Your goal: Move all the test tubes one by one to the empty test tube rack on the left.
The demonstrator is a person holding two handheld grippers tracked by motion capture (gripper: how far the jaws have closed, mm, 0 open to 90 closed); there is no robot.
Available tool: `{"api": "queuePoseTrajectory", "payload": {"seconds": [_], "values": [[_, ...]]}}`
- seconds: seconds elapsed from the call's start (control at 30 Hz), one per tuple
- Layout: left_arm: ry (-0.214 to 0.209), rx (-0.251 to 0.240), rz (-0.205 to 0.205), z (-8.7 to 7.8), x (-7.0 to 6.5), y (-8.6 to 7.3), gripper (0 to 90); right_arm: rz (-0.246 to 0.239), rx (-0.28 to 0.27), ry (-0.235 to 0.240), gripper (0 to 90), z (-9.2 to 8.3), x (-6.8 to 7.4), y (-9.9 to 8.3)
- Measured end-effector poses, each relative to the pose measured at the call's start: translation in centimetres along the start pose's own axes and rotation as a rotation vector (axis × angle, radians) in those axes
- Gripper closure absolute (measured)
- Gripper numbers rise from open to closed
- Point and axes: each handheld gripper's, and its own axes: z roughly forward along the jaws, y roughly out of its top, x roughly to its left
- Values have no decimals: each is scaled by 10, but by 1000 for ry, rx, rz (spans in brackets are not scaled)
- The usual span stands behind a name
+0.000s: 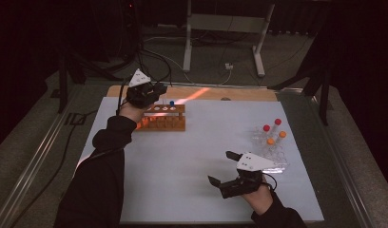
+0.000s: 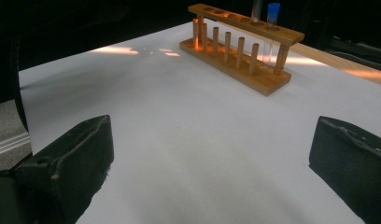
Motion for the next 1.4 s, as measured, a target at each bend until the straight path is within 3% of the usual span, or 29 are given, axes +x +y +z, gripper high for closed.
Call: {"api": "queuePoseTrajectory", "payload": {"seconds": [0.2,0.63,0.77,1.23,1.3,1.4], "values": [[24,18,11,9,0,-11,771,6,-5,2,0,-1,-1,0],[29,77,-42,22,2,-41,770,12,-7,12,0,-2,-2,0],[37,95,-34,24,1,-47,770,13,-9,13,0,-3,-2,0],[38,131,-50,28,1,-51,765,6,-29,17,0,-4,-4,0],[39,120,-57,25,3,-51,758,-16,-46,17,0,-5,-5,0],[24,88,-68,15,4,-48,676,-38,-68,9,0,-8,-6,1]]}}
